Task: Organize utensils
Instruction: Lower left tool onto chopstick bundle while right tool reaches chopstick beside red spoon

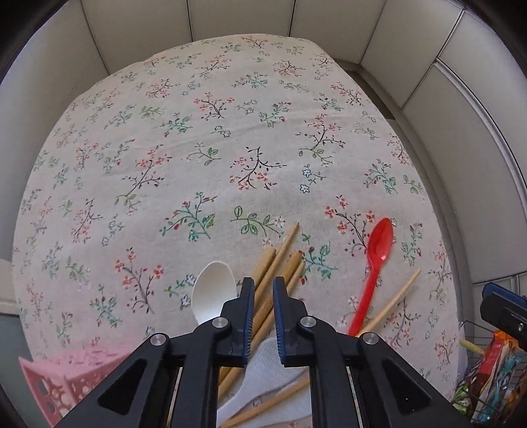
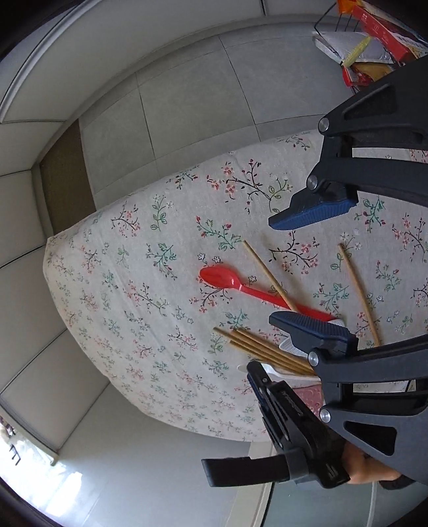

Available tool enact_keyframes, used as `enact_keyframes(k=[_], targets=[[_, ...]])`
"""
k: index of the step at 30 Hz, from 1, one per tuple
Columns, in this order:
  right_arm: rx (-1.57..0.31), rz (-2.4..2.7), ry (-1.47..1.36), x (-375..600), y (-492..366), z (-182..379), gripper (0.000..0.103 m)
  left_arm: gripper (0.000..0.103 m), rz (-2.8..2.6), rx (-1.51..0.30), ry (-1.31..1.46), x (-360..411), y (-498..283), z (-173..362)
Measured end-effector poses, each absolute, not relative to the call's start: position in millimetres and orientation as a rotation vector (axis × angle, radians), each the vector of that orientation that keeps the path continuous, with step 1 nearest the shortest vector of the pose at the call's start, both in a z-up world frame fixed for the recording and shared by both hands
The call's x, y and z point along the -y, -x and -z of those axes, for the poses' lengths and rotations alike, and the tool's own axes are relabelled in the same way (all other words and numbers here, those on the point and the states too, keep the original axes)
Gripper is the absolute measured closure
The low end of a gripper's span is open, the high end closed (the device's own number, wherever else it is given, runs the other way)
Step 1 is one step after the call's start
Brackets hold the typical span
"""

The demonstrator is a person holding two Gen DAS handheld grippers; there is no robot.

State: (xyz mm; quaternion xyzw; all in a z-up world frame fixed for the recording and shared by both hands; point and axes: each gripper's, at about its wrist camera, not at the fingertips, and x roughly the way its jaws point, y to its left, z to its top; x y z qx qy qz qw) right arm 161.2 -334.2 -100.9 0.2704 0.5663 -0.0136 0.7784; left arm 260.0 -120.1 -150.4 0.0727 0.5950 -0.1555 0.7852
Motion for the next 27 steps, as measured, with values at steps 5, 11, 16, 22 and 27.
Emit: enact_keyframes(k=[5, 11, 16, 22, 27], targets=[[-1.248, 0.024, -0.627, 342, -170, 114, 0.052, 0.094, 0.331, -1.287, -0.186, 123, -273, 165], [-1.27, 0.029, -0.616, 342, -175, 122, 0.052, 0.095, 0.349, -1.298, -0.193, 126, -282, 170], [-1.287, 0.035, -0.624, 343, -175, 128, 0.052, 0.095, 0.379, -1.354, -0.187, 127, -285, 173], [-1.305, 0.056, -0.619, 345, -175, 135, 0.052, 0.09, 0.328, -1.336, -0.255, 137, -292, 181], [-1.325, 0.059, -0.631, 346, -177, 143, 0.052, 0.09, 0.312, -1.324, -0.263, 143, -299, 185]])
